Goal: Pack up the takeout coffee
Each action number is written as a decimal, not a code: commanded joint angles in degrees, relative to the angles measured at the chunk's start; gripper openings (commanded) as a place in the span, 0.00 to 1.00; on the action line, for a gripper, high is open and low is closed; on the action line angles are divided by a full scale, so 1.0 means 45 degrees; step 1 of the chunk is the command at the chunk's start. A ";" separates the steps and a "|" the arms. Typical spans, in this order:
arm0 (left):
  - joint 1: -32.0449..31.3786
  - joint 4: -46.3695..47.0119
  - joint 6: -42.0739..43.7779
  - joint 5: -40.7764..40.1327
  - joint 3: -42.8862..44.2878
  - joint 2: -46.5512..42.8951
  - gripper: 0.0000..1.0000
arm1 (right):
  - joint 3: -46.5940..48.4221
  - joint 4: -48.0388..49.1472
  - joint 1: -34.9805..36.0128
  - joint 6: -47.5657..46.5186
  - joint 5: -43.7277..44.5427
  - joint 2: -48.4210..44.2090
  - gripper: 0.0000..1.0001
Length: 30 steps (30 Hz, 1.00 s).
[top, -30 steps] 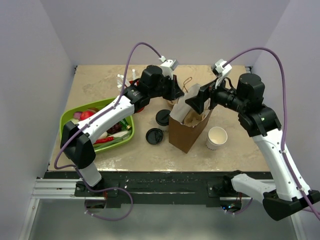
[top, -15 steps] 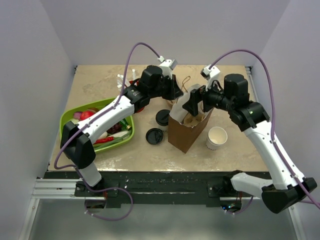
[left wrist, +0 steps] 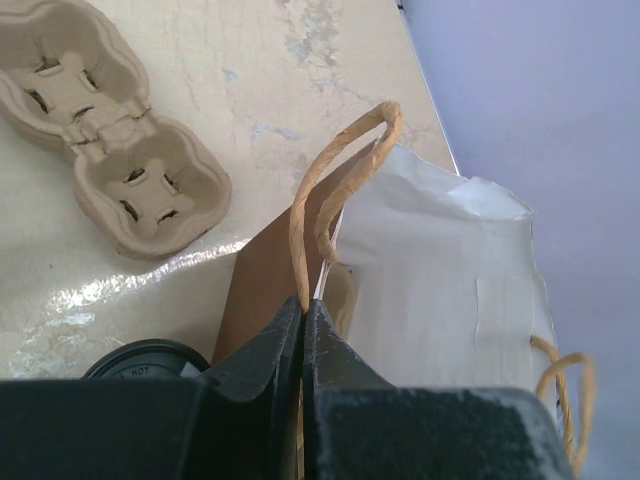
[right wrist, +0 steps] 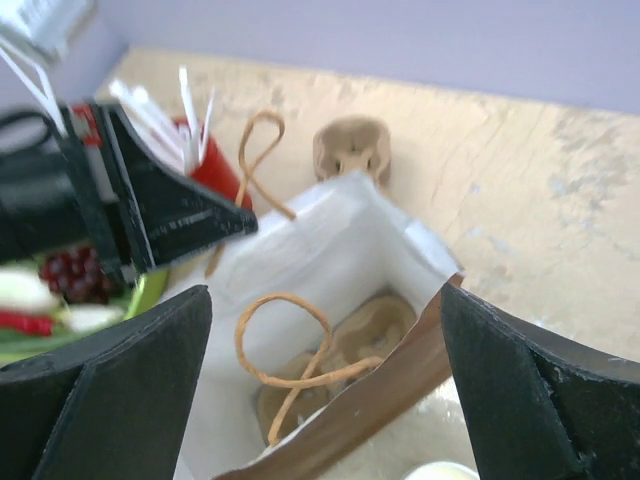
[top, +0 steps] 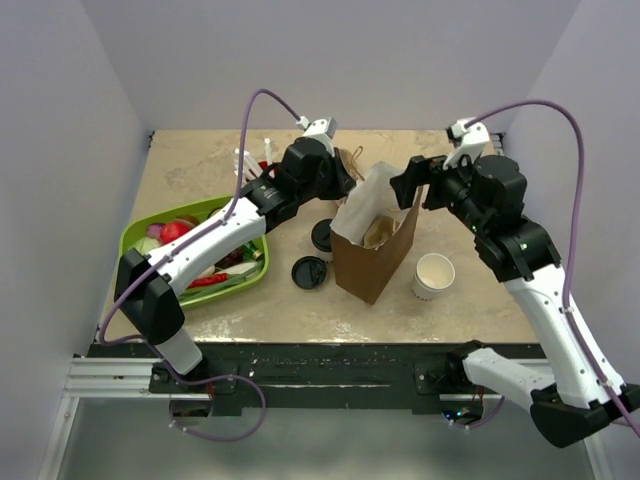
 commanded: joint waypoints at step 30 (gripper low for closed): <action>-0.0521 -0.0138 -0.0479 -0.2013 -0.0405 -0.2435 1.00 | -0.0474 0.1385 0.0025 -0.0216 0.3355 -0.2022 0.98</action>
